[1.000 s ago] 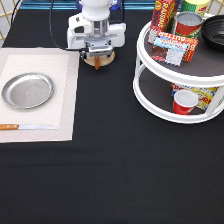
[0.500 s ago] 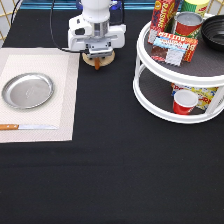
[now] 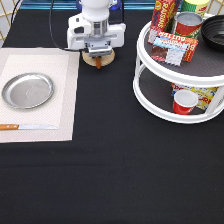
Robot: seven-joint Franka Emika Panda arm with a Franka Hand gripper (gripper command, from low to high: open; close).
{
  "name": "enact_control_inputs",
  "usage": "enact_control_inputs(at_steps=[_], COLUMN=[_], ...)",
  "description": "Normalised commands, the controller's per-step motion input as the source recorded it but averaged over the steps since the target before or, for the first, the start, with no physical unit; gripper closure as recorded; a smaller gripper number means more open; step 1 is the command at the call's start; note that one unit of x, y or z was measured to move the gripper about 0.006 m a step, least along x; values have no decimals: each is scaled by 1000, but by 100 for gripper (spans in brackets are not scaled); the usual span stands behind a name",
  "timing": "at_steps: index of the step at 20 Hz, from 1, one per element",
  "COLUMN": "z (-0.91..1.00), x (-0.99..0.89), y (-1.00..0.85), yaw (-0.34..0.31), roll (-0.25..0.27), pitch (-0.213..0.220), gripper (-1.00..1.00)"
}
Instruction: Arrange plate and fork
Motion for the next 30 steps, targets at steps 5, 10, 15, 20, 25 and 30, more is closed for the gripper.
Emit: enact_control_inputs(at_steps=[5,10,15,20,25,30], z=[616,416,244,96,6,3], x=[251,359,339,154,1,-103], y=[-668,-674,-774,-766,-692,-375], yaw=[-20,-52,-35,-46,-70,-197], roll=[97,6,0,3,77,123], pitch=[0,0,-6,-4,0,35], gripper=[100,100,100,100,100,100])
